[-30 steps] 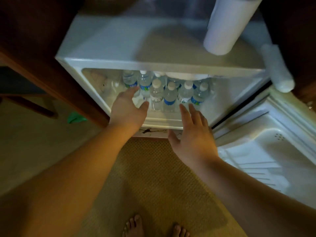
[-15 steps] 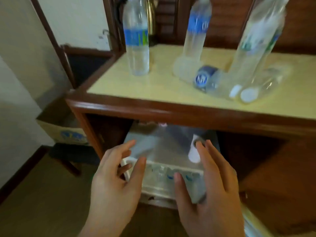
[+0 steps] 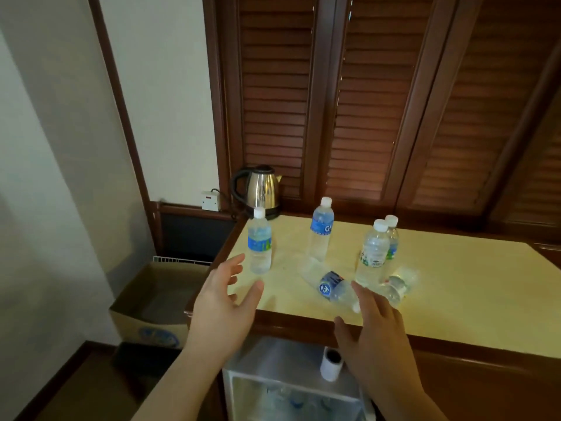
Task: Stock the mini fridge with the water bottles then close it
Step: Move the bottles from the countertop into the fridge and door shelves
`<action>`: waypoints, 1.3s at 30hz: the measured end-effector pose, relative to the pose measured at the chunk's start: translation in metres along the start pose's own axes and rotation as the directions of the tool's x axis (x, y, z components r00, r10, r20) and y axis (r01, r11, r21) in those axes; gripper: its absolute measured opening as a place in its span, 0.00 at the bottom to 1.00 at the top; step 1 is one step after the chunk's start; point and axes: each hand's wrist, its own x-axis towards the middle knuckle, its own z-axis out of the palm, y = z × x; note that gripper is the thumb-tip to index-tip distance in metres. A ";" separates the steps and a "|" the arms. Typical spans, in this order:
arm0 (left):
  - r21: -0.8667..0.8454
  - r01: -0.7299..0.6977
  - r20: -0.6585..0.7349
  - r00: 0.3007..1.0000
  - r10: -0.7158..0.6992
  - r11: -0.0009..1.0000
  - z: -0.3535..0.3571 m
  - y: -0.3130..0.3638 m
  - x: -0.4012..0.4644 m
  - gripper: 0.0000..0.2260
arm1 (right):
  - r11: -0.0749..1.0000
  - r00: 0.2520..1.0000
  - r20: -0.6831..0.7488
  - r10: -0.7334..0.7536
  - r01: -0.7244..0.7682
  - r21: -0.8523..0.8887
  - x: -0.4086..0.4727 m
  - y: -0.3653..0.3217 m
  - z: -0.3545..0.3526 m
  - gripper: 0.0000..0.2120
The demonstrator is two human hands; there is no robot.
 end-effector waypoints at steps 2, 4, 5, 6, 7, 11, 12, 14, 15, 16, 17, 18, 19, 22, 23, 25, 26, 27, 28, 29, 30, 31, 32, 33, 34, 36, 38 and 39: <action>0.018 -0.007 0.052 0.999 0.006 1.000 0.000 0.002 0.018 0.28 | 0.998 0.996 0.079 0.033 -0.029 -0.049 0.016 0.003 0.004 0.33; 0.058 -0.003 0.112 0.994 -0.003 0.998 0.002 0.003 0.041 0.31 | 0.989 0.987 0.153 0.039 -0.016 -0.146 0.033 0.007 0.014 0.33; 0.076 0.002 0.139 0.990 -0.012 0.997 0.004 0.004 0.054 0.32 | 0.979 0.982 0.182 0.041 -0.003 -0.202 0.041 0.009 0.019 0.33; 0.089 0.005 0.165 0.986 -0.020 0.996 0.007 0.004 0.067 0.34 | 0.967 0.978 0.201 0.050 0.003 -0.253 0.050 0.011 0.024 0.33; 0.100 0.003 0.194 0.981 -0.022 0.995 0.010 0.004 0.081 0.35 | 0.953 0.975 0.213 0.068 -0.001 -0.301 0.059 0.013 0.028 0.33; 0.190 -0.062 0.257 0.966 0.011 0.980 0.023 -0.006 0.135 0.38 | 0.885 0.961 0.235 0.146 -0.021 -0.465 0.091 0.020 0.046 0.33; 0.214 -0.075 0.265 0.964 0.016 0.974 0.026 -0.008 0.147 0.39 | 0.874 0.955 0.246 0.164 -0.025 -0.485 0.096 0.022 0.051 0.33; 0.255 -0.128 0.293 0.955 0.049 0.958 0.031 -0.011 0.167 0.40 | 0.856 0.945 0.260 0.196 -0.036 -0.516 0.103 0.023 0.059 0.36; 0.280 -0.158 0.309 0.949 0.067 0.947 0.033 -0.012 0.176 0.40 | 0.847 0.941 0.263 0.213 -0.044 -0.530 0.106 0.023 0.062 0.37; 0.299 -0.177 0.318 0.945 0.077 0.938 0.036 -0.014 0.184 0.39 | 0.837 0.938 0.263 0.226 -0.049 -0.545 0.109 0.022 0.064 0.39; 0.311 -0.181 0.321 0.944 0.076 0.933 0.039 -0.016 0.191 0.36 | 0.826 0.936 0.262 0.236 -0.051 -0.561 0.111 0.022 0.066 0.40; 0.322 -0.180 0.314 0.946 0.075 0.929 0.041 -0.018 0.197 0.33 | 0.816 0.935 0.260 0.241 -0.050 -0.576 0.112 0.021 0.067 0.40; 0.334 -0.183 0.299 0.951 0.081 0.925 0.043 -0.021 0.202 0.29 | 0.809 0.936 0.258 0.241 -0.046 -0.587 0.113 0.020 0.068 0.39; 0.325 -0.204 0.232 0.964 0.132 0.923 0.044 -0.026 0.210 0.18 | 0.810 0.948 0.250 0.197 -0.014 -0.586 0.115 0.021 0.070 0.36; 0.314 -0.195 0.212 0.968 0.132 0.929 0.044 -0.026 0.211 0.15 | 0.815 0.954 0.244 0.173 0.001 -0.580 0.115 0.022 0.070 0.35; 0.297 -0.162 0.182 0.977 0.110 0.941 0.043 -0.023 0.212 0.13 | 0.822 0.964 0.234 0.126 0.030 -0.569 0.113 0.022 0.071 0.35; 0.299 -0.149 0.176 0.979 0.098 0.943 0.043 -0.022 0.212 0.12 | 0.830 0.968 0.226 0.107 0.038 -0.556 0.111 0.019 0.071 0.35; 0.304 -0.134 0.178 0.981 0.082 0.943 0.043 -0.020 0.211 0.13 | 0.843 0.972 0.217 0.091 0.041 -0.536 0.110 0.016 0.071 0.34; 0.307 -0.124 0.184 0.981 0.069 0.944 0.041 -0.017 0.209 0.13 | 0.861 0.976 0.206 0.075 0.041 -0.507 0.109 0.012 0.070 0.32; 0.318 -0.122 0.194 0.979 0.061 0.940 0.039 -0.015 0.205 0.14 | 0.882 0.980 0.192 0.054 0.043 -0.470 0.108 0.007 0.067 0.30; 0.333 -0.132 0.204 0.977 0.065 0.934 0.037 -0.014 0.200 0.15 | 0.903 0.984 0.174 0.029 0.049 -0.428 0.106 0.002 0.064 0.28; 0.354 -0.142 0.210 0.975 0.069 0.925 0.034 -0.011 0.192 0.16 | 0.923 0.988 0.151 -0.002 0.060 -0.381 0.104 -0.002 0.060 0.25; 0.366 -0.145 0.209 0.975 0.071 0.919 0.031 -0.011 0.181 0.16 | 0.940 0.992 0.121 -0.040 0.078 -0.331 0.102 -0.006 0.054 0.23; 0.366 -0.140 0.199 0.978 0.070 0.920 0.028 -0.011 0.167 0.16 | 0.953 0.993 0.080 -0.088 0.108 -0.282 0.097 -0.009 0.049 0.20; 0.357 -0.139 0.177 0.981 0.079 0.924 0.026 -0.012 0.151 0.16 | 0.960 0.989 0.036 -0.140 0.145 -0.239 0.092 -0.011 0.044 0.18; 0.345 -0.169 0.110 0.984 0.139 0.923 0.021 -0.013 0.116 0.16 | 0.965 0.976 -0.033 -0.217 0.210 -0.157 0.080 -0.017 0.032 0.16; 0.354 -0.192 0.051 0.981 0.186 0.915 0.012 -0.009 0.081 0.16 | 0.959 0.955 -0.109 -0.277 0.268 -0.086 0.068 -0.020 0.023 0.14; 0.360 -0.194 0.026 0.980 0.198 0.912 0.006 -0.004 0.064 0.16 | 0.952 0.940 -0.156 -0.304 0.299 -0.059 0.061 -0.020 0.019 0.13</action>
